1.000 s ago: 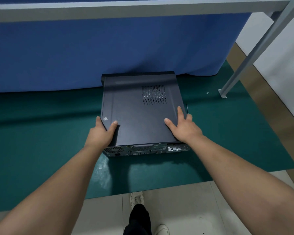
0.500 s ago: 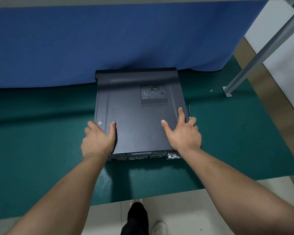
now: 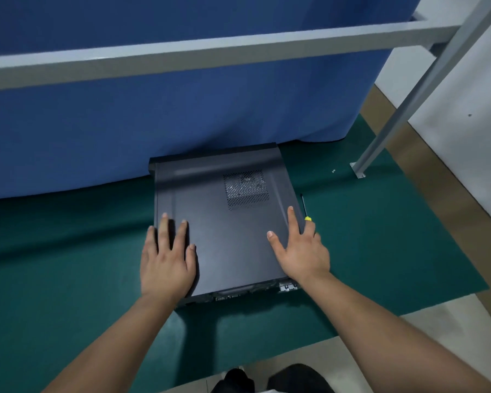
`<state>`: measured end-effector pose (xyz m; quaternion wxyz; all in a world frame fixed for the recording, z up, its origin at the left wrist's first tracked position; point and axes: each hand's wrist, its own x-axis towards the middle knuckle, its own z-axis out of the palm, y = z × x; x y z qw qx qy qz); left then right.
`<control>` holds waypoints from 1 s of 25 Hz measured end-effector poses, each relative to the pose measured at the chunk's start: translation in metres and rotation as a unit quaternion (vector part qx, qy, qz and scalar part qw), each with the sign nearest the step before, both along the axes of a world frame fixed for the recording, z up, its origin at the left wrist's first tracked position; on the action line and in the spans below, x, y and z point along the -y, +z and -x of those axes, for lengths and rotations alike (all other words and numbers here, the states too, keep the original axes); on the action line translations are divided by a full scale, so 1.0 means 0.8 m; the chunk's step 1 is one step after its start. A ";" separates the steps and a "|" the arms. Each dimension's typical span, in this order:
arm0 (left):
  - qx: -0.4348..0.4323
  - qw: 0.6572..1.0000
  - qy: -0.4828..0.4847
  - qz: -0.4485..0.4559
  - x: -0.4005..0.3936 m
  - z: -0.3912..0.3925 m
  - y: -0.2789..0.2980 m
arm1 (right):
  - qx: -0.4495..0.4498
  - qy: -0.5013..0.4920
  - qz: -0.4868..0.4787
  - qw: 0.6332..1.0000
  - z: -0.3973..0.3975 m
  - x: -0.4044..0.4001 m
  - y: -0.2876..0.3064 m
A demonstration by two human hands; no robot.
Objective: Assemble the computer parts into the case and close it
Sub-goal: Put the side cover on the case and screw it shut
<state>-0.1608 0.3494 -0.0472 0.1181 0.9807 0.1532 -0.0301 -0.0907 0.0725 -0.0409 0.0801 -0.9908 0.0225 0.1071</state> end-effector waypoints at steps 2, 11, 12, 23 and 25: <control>0.022 0.998 -0.058 -0.011 0.002 -0.018 0.007 | -0.045 0.019 -0.018 0.999 -0.010 0.009 0.011; 0.029 0.976 -0.213 0.030 0.122 -0.232 0.020 | -0.104 0.024 -0.182 0.978 -0.160 0.135 0.050; 0.026 0.973 -0.226 0.024 0.139 -0.260 0.019 | -0.108 0.010 -0.183 0.977 -0.177 0.151 0.041; 0.086 0.972 -0.216 -0.024 0.188 -0.374 -0.018 | -0.118 -0.098 -0.142 0.978 -0.371 0.243 -0.074; 0.099 0.971 -0.216 -0.025 0.188 -0.377 -0.024 | -0.102 -0.093 -0.145 0.980 -0.397 0.246 -0.087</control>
